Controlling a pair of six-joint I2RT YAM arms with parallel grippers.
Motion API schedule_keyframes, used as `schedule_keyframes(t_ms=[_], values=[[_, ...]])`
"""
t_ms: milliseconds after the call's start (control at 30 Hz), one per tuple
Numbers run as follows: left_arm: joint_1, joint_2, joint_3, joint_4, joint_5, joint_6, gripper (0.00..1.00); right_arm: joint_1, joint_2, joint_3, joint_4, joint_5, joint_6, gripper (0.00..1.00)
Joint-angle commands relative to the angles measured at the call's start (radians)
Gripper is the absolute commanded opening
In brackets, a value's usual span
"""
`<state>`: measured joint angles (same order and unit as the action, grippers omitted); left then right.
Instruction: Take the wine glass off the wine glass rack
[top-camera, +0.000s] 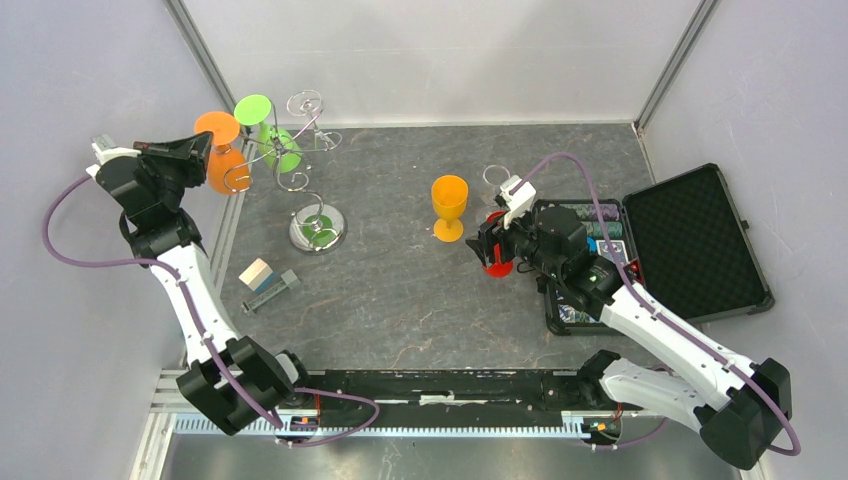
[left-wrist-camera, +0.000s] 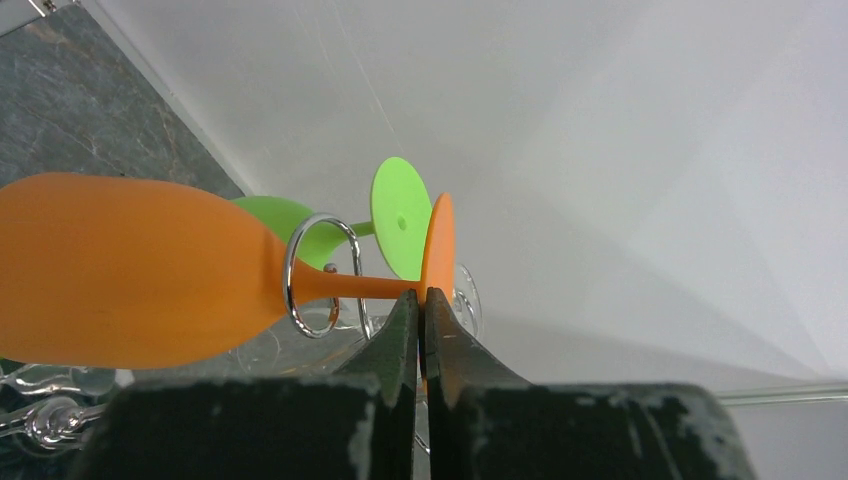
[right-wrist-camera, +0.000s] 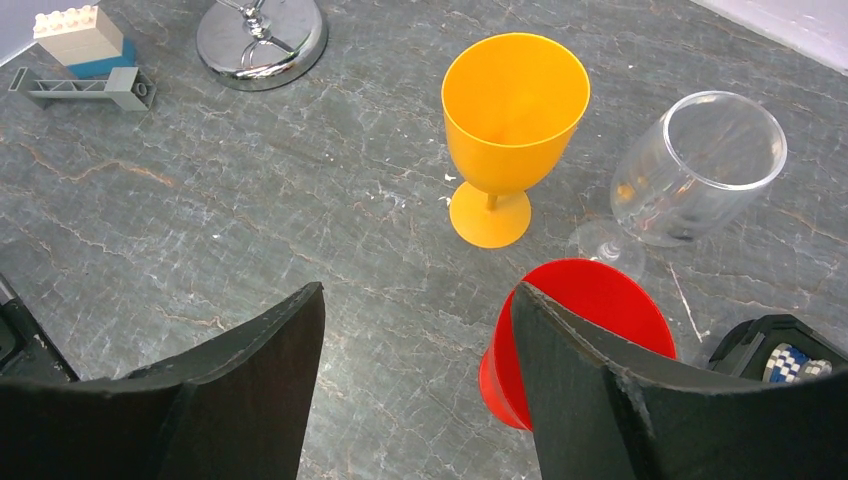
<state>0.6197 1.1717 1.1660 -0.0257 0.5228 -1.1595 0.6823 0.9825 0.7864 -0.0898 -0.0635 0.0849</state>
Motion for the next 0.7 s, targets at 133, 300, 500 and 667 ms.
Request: schedule_keyframes(t_ms=[133,300,500,667], values=[[-0.034,0.011,0.024,0.059,-0.092,-0.014,0.02,-0.006,-0.020,-0.010,0.041,-0.010,0.002,0.74],[-0.061,0.037,0.039,0.053,-0.115,-0.018,0.02,-0.007,-0.014,-0.009,0.044,-0.022,0.003,0.73],[-0.086,0.053,0.058,0.052,-0.116,-0.010,0.02,-0.009,-0.019,-0.011,0.045,-0.018,0.004,0.74],[-0.092,0.035,0.057,0.035,-0.036,-0.042,0.02,-0.010,-0.018,-0.012,0.044,-0.018,0.002,0.74]])
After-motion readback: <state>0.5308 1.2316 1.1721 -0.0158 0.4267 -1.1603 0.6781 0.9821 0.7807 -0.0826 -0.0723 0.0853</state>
